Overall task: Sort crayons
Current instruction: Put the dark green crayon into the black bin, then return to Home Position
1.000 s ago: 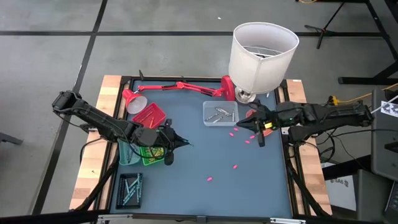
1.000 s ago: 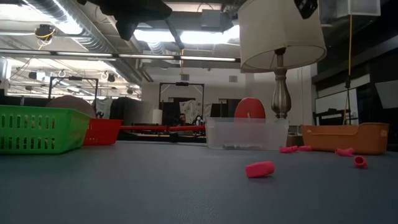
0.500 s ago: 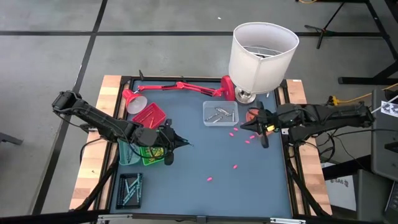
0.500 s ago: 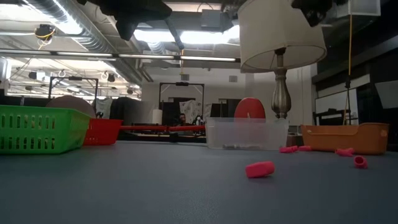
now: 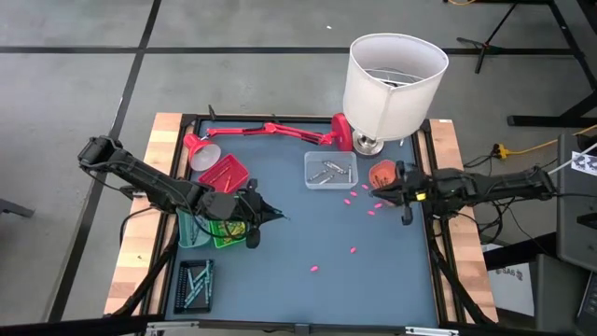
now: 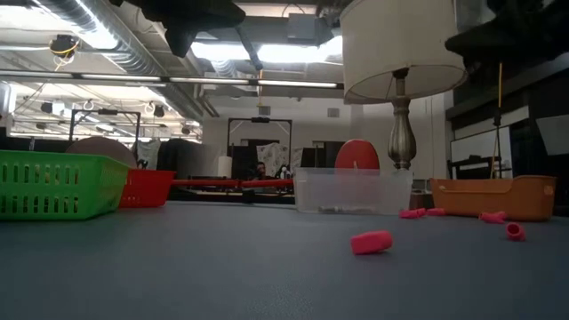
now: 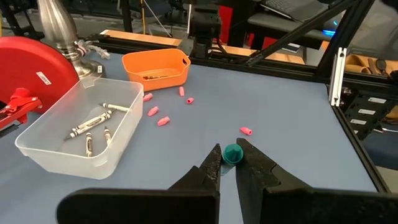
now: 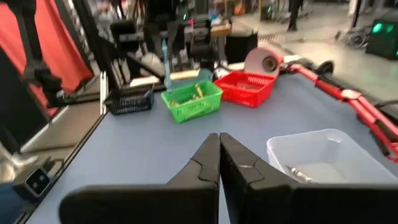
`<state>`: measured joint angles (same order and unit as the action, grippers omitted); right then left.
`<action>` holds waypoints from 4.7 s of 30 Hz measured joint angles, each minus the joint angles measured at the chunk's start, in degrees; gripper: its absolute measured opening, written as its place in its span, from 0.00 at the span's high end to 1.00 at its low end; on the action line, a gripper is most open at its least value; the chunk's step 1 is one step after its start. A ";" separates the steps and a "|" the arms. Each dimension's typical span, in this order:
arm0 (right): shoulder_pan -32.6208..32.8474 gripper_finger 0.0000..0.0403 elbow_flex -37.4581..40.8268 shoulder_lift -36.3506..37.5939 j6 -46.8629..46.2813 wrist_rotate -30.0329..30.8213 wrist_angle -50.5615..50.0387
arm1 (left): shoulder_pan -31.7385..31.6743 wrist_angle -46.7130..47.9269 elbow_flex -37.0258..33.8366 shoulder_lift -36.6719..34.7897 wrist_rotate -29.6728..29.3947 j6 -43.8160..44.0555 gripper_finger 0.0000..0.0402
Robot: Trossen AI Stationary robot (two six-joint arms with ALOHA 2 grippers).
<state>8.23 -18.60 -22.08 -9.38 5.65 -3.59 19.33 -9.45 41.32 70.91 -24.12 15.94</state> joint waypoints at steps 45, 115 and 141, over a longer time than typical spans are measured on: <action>-0.02 0.99 18.18 21.58 9.69 11.05 7.25 | 14.13 5.02 0.00 -0.61 34.15 41.70 0.97; -0.02 0.99 18.15 21.57 9.23 8.19 6.63 | -3.76 21.08 0.00 -0.59 12.68 -9.63 1.00; -0.02 0.99 18.18 21.57 9.26 8.20 6.68 | -15.96 34.54 0.00 -40.30 12.82 -20.63 1.00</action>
<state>8.21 -0.43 -0.51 -0.12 13.85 3.09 3.37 25.09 41.32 30.62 -11.30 -4.69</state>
